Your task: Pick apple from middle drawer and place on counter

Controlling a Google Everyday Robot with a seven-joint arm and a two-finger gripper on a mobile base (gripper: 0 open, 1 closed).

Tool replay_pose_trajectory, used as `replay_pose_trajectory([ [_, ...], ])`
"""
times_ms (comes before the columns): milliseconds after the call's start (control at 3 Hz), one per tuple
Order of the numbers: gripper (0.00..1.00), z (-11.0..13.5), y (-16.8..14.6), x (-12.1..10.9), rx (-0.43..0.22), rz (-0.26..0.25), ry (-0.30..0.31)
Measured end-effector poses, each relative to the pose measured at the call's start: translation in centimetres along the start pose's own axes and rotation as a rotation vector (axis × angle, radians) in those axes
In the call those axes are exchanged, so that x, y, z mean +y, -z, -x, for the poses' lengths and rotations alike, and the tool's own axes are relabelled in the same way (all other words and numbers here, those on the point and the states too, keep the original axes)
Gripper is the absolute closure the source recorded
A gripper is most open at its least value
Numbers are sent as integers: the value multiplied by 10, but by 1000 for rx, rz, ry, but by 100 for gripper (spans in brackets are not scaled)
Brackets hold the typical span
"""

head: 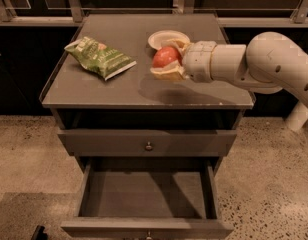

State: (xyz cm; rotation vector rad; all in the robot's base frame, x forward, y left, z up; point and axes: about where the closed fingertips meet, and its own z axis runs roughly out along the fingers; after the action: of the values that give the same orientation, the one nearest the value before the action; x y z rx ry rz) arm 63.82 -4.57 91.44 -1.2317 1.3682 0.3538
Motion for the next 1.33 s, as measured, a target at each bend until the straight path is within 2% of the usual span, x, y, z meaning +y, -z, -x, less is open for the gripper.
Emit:
replay_pose_trajectory([
  [333,100,-18,-8,2,8,5,-28],
  [667,87,-21,-10,2,9,5,-33],
  [1333,41,-21,-10,2,9,6,-33],
])
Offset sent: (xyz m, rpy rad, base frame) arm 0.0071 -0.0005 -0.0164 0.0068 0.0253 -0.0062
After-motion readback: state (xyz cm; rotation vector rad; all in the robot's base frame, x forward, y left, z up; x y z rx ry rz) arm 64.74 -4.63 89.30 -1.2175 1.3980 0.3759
